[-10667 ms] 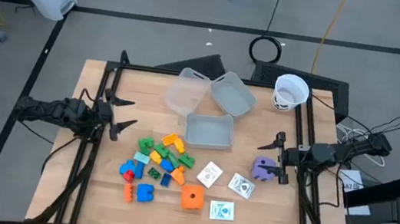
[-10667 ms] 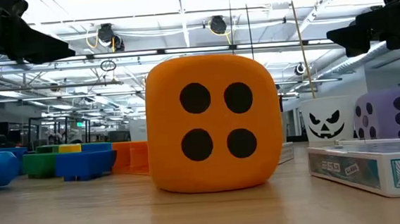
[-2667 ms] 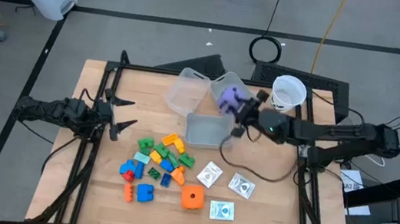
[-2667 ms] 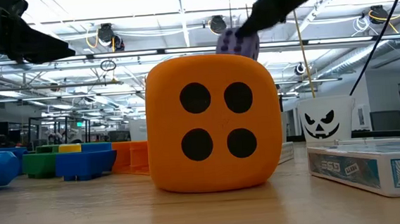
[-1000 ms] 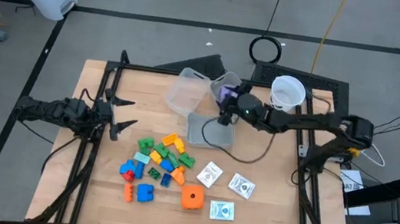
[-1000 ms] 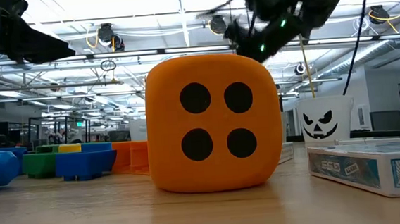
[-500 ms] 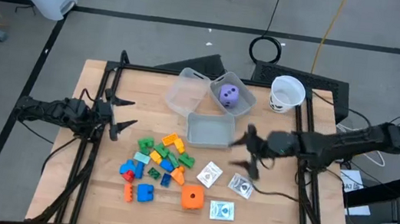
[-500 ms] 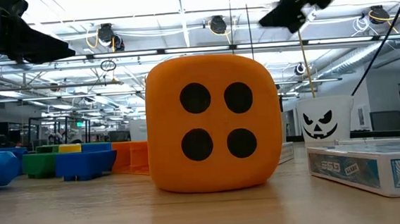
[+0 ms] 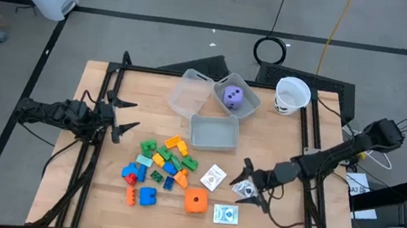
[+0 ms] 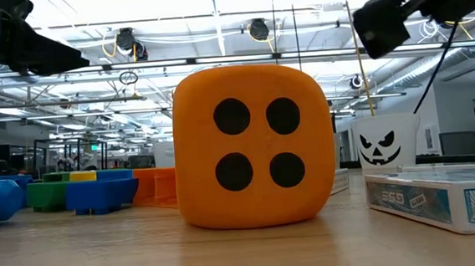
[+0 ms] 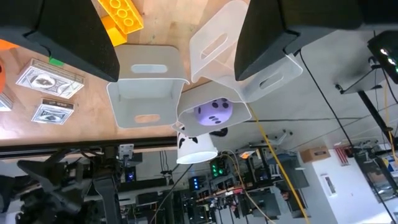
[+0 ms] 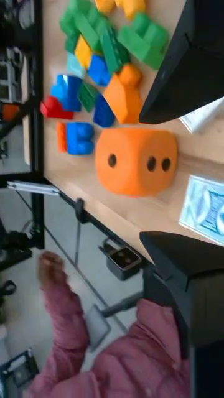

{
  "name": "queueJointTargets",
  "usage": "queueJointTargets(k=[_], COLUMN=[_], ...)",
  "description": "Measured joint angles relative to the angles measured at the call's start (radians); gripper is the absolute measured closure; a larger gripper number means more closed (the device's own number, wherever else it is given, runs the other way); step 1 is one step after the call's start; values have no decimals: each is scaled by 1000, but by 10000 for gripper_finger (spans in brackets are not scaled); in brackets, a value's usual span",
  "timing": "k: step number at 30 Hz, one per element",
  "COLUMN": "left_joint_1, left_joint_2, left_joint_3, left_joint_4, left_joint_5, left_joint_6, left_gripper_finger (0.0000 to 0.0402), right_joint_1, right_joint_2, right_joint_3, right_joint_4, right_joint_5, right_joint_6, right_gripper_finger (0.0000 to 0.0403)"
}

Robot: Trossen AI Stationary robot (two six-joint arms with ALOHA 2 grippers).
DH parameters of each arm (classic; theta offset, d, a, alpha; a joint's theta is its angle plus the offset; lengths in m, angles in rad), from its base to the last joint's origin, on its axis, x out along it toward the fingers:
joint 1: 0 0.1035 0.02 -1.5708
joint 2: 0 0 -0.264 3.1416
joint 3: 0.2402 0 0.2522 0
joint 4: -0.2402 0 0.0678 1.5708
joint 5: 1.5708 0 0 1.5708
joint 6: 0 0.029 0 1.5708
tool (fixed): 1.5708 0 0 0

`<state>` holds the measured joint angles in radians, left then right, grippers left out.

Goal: Pick & Place Toys
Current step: Put the orange die into the top gray bin

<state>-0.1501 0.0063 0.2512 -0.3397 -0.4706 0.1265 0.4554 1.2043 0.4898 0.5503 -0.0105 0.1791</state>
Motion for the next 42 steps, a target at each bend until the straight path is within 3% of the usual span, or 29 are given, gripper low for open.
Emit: queueJointTargets(k=[5, 11, 19, 25, 30, 33, 36, 42], left_joint_1=[0, 0, 0, 0, 1, -1, -26, -165], left_joint_2=[0, 0, 0, 0, 0, 23, 196, 846], left_joint_3=[9, 18, 18, 18, 18, 18, 12, 40], left_joint_4=[-2, 149, 243, 382, 424, 430, 531, 1005], left_joint_5=[0, 0, 0, 50, -45, 83, 290, 324], left_joint_6=[42, 84, 74, -210, -260, -372, -444, -292], left_gripper_finger=[78, 78, 78, 78, 78, 78, 78, 78], right_joint_1=[12, 9, 9, 9, 9, 9, 9, 9], right_joint_2=[-131, -316, -372, -372, -373, -373, -373, -373], right_joint_3=[-1, -1, -1, -1, -1, -1, -1, 1], right_joint_4=[-77, -190, -212, -211, -205, -203, -201, -175], right_joint_5=[-77, 9, 12, 13, 14, 14, 14, 14], right_joint_6=[-12, -19, -89, -99, -137, -139, -139, -147], right_gripper_finger=[126, 139, 151, 152, 152, 153, 154, 155])
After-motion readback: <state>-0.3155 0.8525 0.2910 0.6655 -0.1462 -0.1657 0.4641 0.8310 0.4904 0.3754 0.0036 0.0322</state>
